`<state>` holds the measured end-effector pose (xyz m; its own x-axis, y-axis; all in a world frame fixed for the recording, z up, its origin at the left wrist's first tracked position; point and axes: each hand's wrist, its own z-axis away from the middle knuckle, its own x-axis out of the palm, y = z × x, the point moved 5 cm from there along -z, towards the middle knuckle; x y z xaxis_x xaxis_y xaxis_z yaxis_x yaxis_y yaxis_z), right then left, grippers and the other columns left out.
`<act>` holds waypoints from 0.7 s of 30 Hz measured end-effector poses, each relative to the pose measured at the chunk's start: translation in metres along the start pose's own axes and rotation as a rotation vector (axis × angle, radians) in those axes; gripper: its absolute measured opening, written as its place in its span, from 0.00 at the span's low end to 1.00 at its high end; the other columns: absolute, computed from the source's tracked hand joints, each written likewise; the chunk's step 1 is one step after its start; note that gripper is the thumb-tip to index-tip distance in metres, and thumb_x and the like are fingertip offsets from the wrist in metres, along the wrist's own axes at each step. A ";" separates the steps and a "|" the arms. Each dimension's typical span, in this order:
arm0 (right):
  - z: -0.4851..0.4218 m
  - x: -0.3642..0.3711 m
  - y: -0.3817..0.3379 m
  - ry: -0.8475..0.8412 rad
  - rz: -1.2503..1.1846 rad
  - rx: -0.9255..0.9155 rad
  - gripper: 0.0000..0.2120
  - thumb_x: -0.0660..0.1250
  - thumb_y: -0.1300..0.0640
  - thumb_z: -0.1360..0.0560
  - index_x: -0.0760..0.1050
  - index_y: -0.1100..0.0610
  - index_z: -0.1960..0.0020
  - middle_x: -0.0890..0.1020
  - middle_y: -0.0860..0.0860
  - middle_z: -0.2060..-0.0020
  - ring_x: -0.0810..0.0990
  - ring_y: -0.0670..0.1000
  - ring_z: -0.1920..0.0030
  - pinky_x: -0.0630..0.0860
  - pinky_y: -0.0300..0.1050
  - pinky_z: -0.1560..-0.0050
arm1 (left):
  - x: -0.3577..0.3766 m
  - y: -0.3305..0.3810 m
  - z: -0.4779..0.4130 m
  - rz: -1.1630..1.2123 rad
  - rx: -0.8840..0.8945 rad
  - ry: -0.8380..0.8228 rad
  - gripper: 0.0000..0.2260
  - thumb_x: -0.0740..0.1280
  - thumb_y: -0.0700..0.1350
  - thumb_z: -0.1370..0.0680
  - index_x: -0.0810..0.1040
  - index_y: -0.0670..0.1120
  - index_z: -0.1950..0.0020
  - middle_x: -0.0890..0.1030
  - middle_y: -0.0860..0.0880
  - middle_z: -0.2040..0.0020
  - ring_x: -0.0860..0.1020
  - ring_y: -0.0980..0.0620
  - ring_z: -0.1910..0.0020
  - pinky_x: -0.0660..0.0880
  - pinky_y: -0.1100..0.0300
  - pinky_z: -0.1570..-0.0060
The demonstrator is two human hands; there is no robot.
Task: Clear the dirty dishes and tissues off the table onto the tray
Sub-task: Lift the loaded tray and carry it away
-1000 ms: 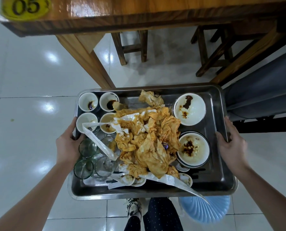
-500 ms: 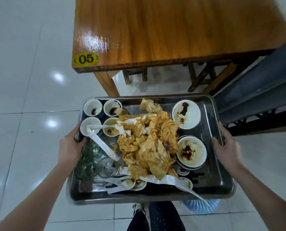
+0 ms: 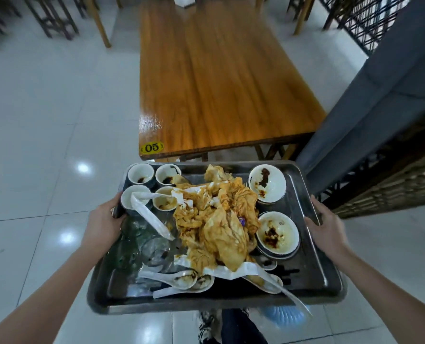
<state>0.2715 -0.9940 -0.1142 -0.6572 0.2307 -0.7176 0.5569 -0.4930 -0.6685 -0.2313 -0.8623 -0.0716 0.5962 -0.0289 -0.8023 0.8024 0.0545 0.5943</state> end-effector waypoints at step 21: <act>0.136 -0.231 -0.016 0.358 0.009 -0.066 0.31 0.72 0.64 0.31 0.71 0.47 0.31 0.78 0.43 0.45 0.76 0.49 0.43 0.66 0.41 0.40 | -0.068 0.245 0.016 -0.127 0.555 -0.052 0.21 0.70 0.34 0.27 0.77 0.41 0.34 0.81 0.32 0.49 0.79 0.32 0.51 0.71 0.49 0.54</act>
<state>0.3450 -1.1537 0.0892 -0.4395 0.5114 -0.7384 0.6005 -0.4440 -0.6650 -0.0745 -0.8632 0.1293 0.4838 -0.0507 -0.8737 0.7528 -0.4851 0.4450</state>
